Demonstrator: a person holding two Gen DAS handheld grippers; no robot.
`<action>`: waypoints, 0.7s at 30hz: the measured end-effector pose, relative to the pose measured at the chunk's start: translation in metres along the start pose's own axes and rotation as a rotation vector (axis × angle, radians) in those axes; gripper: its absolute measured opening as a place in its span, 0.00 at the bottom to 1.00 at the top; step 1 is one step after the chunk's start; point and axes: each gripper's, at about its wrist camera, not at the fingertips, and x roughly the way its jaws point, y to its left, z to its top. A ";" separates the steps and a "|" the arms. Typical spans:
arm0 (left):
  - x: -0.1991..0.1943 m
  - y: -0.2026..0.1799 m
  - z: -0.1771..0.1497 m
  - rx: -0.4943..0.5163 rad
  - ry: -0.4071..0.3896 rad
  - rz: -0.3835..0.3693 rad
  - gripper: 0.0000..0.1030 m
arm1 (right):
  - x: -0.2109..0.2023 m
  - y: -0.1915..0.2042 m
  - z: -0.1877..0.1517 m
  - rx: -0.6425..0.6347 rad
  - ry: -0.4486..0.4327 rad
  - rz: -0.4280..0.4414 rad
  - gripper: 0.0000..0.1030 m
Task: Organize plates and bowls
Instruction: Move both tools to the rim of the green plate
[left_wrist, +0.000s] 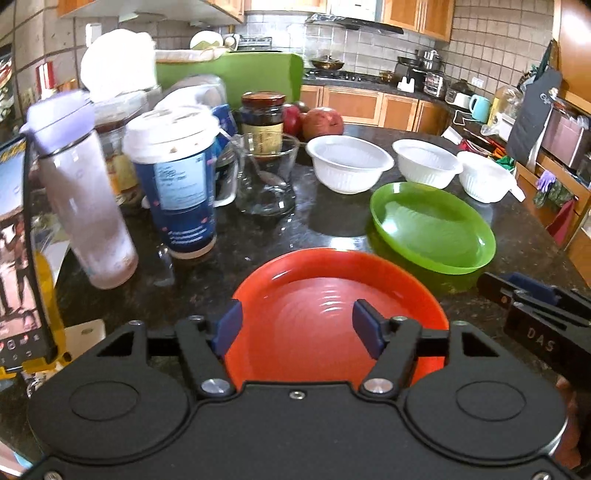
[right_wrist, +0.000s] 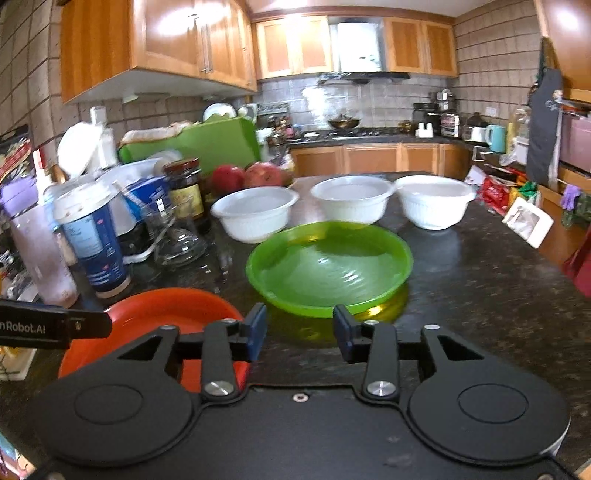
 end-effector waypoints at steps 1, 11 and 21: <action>0.001 -0.005 0.001 0.004 0.006 0.007 0.69 | -0.001 -0.007 0.001 0.006 -0.002 -0.003 0.46; 0.017 -0.062 0.020 -0.001 0.025 0.021 0.70 | 0.004 -0.081 0.027 0.035 -0.008 0.004 0.49; 0.041 -0.125 0.041 -0.063 0.024 0.060 0.68 | 0.015 -0.166 0.057 0.029 -0.041 0.028 0.48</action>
